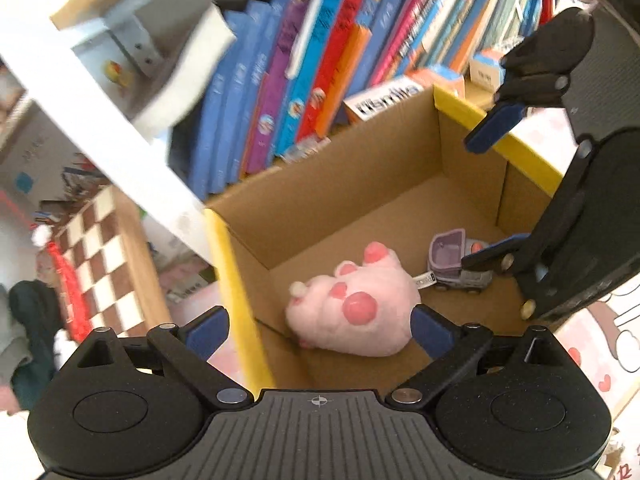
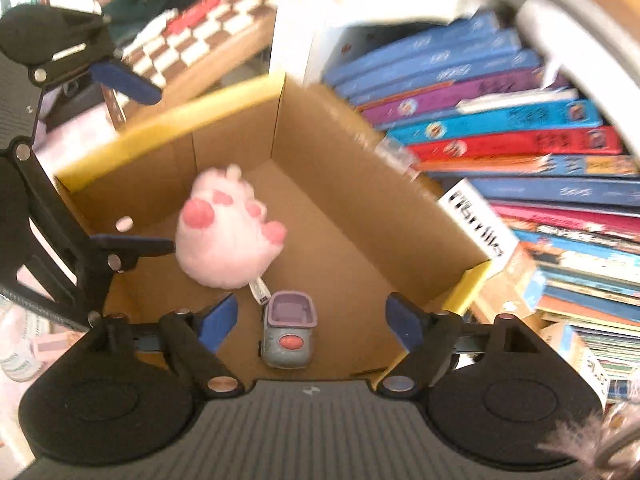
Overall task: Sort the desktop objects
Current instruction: 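Withdraw both tools from the yellow box back over the table, then grasp the white charger with the left tool while the right tool grasps the watch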
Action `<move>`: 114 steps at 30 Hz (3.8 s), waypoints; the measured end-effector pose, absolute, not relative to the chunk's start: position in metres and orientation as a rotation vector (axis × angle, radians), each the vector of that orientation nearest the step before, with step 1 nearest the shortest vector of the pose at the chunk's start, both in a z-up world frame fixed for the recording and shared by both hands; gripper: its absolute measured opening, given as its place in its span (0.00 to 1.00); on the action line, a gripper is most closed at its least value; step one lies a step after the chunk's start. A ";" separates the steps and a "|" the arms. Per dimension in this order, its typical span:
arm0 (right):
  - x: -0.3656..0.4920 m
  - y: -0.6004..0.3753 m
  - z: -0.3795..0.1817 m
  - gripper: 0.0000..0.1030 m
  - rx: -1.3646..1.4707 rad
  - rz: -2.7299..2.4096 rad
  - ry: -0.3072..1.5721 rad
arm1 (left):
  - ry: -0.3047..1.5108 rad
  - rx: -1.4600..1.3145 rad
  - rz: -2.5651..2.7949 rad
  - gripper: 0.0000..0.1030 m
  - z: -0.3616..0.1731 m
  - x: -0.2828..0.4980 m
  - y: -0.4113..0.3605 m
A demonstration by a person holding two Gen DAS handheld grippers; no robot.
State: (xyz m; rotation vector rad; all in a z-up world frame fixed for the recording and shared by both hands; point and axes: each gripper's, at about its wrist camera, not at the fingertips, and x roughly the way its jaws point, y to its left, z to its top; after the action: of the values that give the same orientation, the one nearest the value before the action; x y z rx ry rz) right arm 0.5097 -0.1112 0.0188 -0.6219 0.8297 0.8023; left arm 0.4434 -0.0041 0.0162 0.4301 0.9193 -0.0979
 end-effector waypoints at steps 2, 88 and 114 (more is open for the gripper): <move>0.506 -0.121 0.030 0.79 -0.584 0.793 0.812 | 0.892 0.416 -0.090 0.96 0.025 0.434 -0.002; 0.154 -0.161 -0.031 0.85 -0.194 0.283 0.819 | 0.809 0.119 -0.130 0.97 -0.034 0.121 0.003; 0.207 -0.195 -0.037 0.84 -0.189 0.346 0.842 | 0.838 0.152 -0.131 0.96 -0.054 0.151 -0.049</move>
State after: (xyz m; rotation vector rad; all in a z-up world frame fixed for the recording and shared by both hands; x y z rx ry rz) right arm 0.2073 -0.1948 -0.0375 -0.1886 0.8415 0.3460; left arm 0.1508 -0.0488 -0.0543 0.1524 0.8378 -0.1307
